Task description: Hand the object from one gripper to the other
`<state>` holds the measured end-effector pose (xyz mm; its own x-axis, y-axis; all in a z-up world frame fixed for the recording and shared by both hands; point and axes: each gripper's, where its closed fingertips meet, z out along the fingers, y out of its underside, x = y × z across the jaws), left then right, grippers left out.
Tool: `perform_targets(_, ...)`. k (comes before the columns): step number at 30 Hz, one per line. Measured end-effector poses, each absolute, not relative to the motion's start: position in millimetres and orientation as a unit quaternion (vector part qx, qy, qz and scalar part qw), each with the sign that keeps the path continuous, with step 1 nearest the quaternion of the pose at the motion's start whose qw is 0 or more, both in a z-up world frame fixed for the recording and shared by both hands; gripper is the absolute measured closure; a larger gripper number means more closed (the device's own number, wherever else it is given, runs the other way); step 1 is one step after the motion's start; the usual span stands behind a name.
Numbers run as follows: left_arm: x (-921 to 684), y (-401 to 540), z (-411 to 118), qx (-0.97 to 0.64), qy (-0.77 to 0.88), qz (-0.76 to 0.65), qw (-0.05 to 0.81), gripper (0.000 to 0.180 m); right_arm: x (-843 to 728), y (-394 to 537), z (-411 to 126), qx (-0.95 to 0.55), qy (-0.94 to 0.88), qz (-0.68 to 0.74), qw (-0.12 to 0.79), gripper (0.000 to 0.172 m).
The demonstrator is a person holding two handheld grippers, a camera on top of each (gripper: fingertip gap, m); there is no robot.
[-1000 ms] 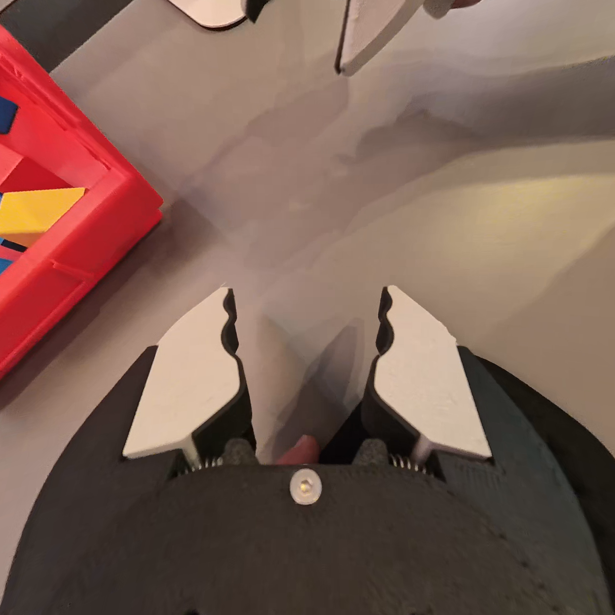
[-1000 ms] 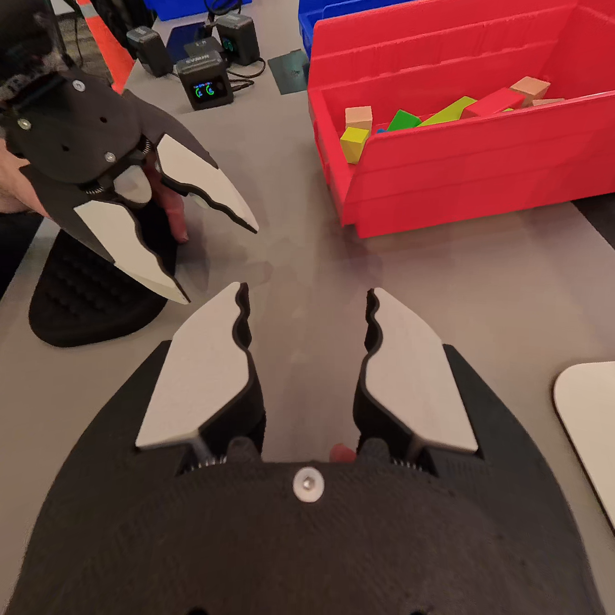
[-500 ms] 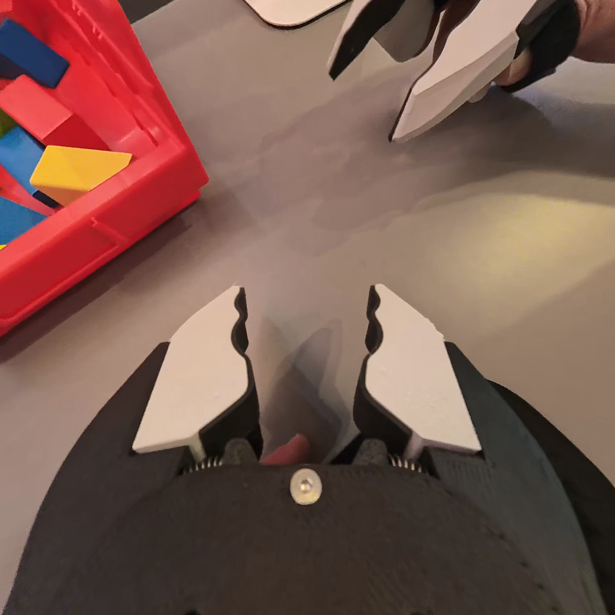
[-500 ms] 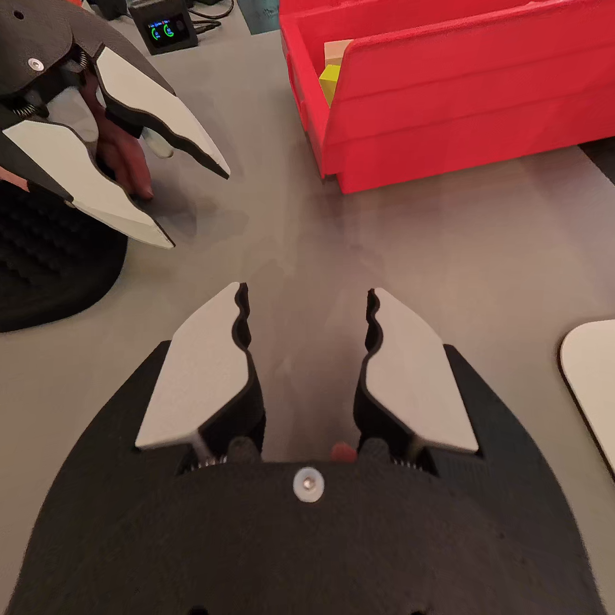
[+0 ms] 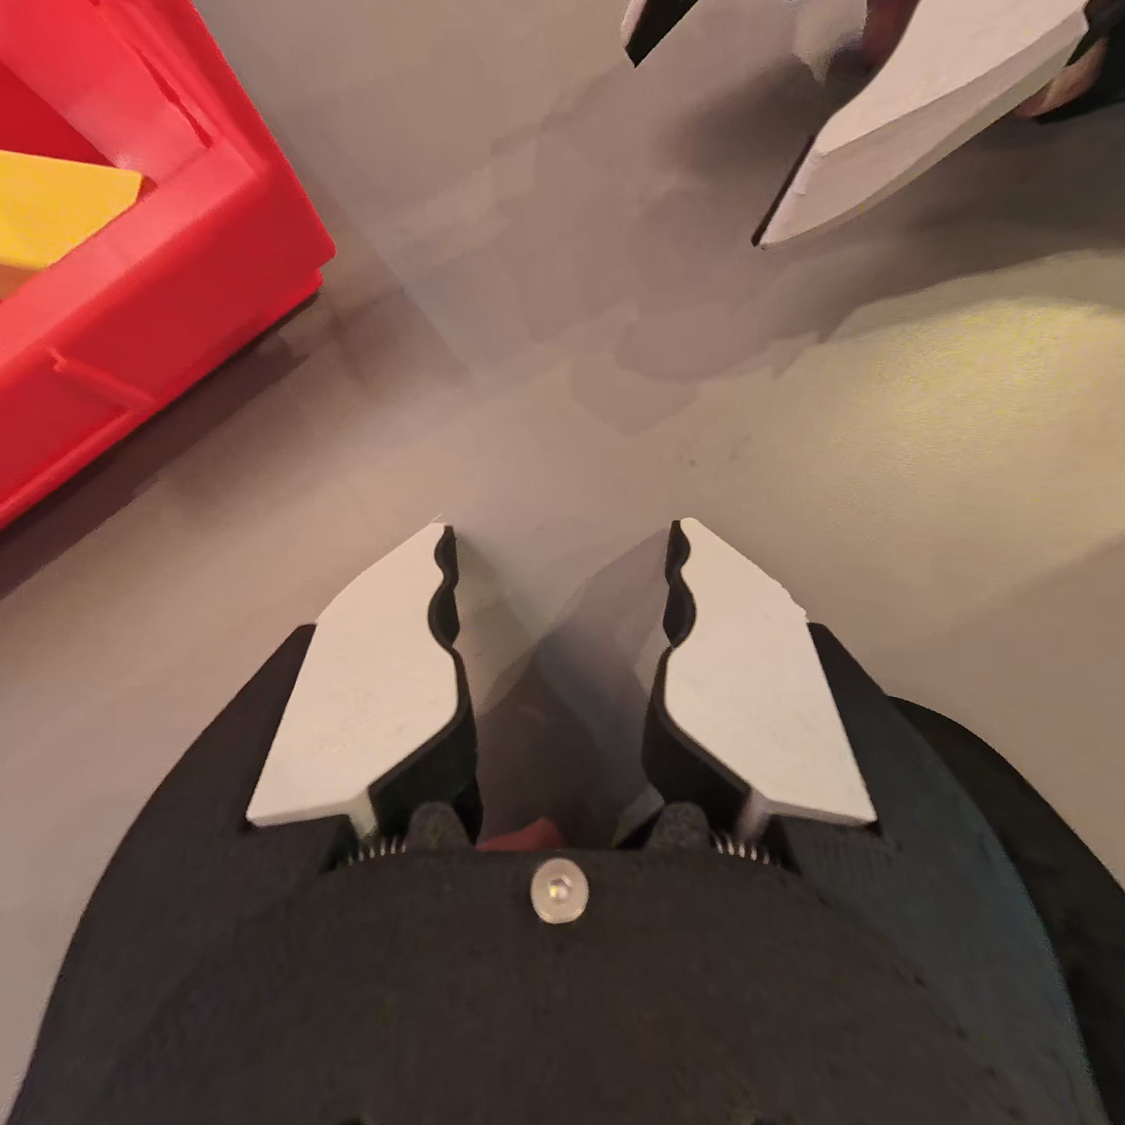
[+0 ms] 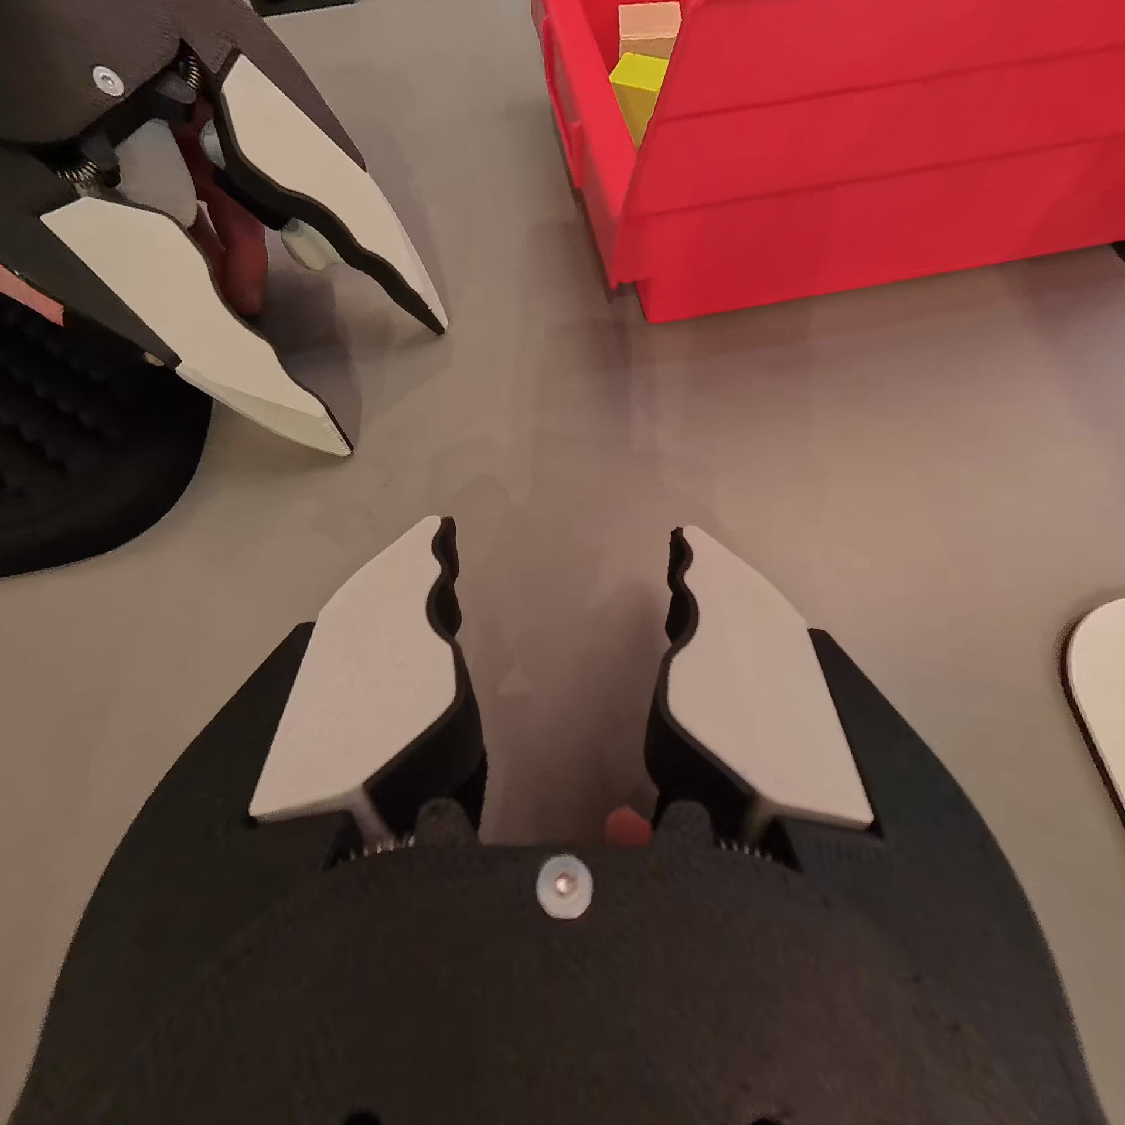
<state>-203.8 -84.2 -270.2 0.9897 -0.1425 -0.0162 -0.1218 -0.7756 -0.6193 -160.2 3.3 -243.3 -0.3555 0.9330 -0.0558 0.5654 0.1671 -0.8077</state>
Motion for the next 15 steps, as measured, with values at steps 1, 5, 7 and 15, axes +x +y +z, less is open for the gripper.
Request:
perform_targets(1, -203.9, -84.2, -270.4, -0.943, 0.068, -0.020, 0.326, 0.114, -160.1, 3.3, -243.2, -0.516, -0.726, 0.388, 0.237, 0.107)
perform_targets(5, -200.6, -84.1, -270.5, -0.943, 0.079, -0.023, 0.324, 0.114, -160.3, 3.4, -243.7, -0.518, -0.725, 0.388, 0.235, 0.107)
perform_targets(7, -196.3, -84.1, -270.6, -0.942, 0.094, -0.027, 0.322, 0.115, -160.1, 2.7, -245.3, -0.517, -0.729, 0.384, 0.233, 0.106)
perform_targets(15, -189.4, -79.4, -272.4, -0.943, 0.118, -0.034, 0.310, 0.096, -159.7, 1.2, -249.2, -0.515, -0.736, 0.374, 0.229, 0.104)
